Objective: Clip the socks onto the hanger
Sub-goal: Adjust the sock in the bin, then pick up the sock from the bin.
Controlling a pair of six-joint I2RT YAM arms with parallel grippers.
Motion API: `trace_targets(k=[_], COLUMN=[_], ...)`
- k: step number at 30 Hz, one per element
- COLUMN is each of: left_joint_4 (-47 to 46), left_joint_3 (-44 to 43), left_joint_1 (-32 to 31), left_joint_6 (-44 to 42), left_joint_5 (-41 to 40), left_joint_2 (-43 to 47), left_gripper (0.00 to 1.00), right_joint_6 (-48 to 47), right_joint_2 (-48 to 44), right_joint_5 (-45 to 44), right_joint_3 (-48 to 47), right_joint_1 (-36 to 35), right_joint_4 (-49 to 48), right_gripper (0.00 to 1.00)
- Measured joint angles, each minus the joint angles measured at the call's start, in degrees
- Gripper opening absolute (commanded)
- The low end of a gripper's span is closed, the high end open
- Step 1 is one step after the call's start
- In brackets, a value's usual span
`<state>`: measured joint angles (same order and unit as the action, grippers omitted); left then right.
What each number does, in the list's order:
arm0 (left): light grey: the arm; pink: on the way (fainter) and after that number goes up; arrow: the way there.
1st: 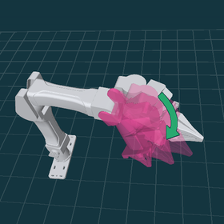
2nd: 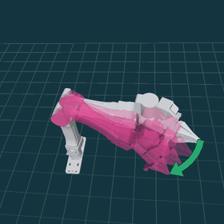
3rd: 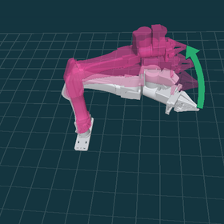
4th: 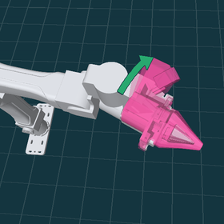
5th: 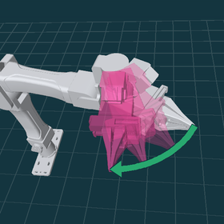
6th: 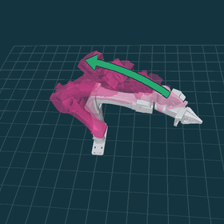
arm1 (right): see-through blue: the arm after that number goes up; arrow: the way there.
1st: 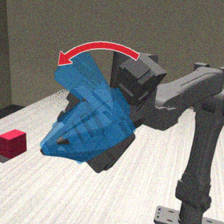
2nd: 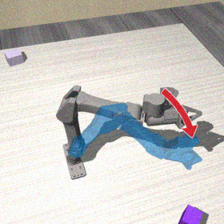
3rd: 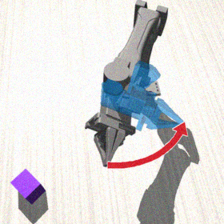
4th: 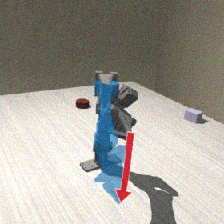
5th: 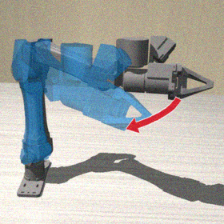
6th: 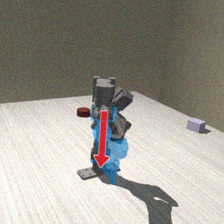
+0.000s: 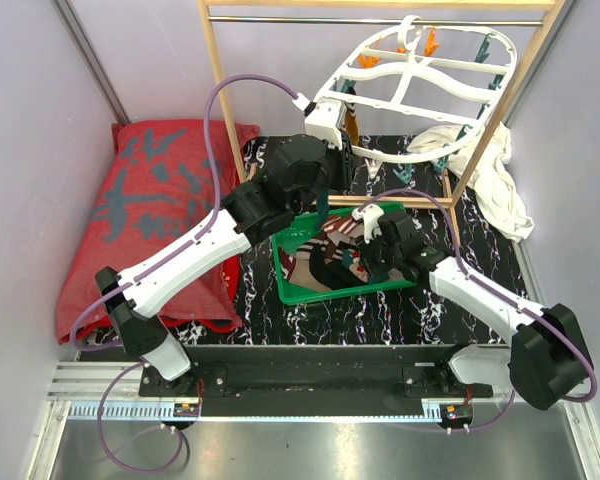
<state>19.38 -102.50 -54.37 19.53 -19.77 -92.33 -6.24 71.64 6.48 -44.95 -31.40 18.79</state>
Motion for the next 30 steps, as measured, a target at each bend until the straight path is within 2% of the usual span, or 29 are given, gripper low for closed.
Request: trace_targets(k=[6,12,18,24,30], left_joint_4=[-0.13,-0.17,-1.31,-2.34,-2.45], left_joint_3=[0.00,0.00,1.40,1.77,1.79], left_joint_1=[0.00,0.00,0.00,0.00,0.00], left_joint_6=[0.09,0.48,1.05,1.29,1.38], left_joint_5=[0.02,0.17,0.24,0.24,0.24], left_joint_2=[0.00,0.00,0.02,0.02,0.02], left_gripper=[0.00,0.00,0.00,0.00,0.00], right_joint_6=[5.73,12.26,21.64,29.99,36.48], right_joint_2=[-2.49,-7.87,-12.13,-8.24,-3.10], right_joint_5=[-5.55,-4.83,-1.75,0.96,-0.52], right_joint_3=[1.38,1.86,1.64,0.17,0.11], right_joint_1=[0.00,0.00,0.00,-0.17,-2.14], right_joint_4=[0.02,0.07,-0.94,-1.86,-2.21], right_gripper=[0.39,0.47,0.46,0.46,0.47])
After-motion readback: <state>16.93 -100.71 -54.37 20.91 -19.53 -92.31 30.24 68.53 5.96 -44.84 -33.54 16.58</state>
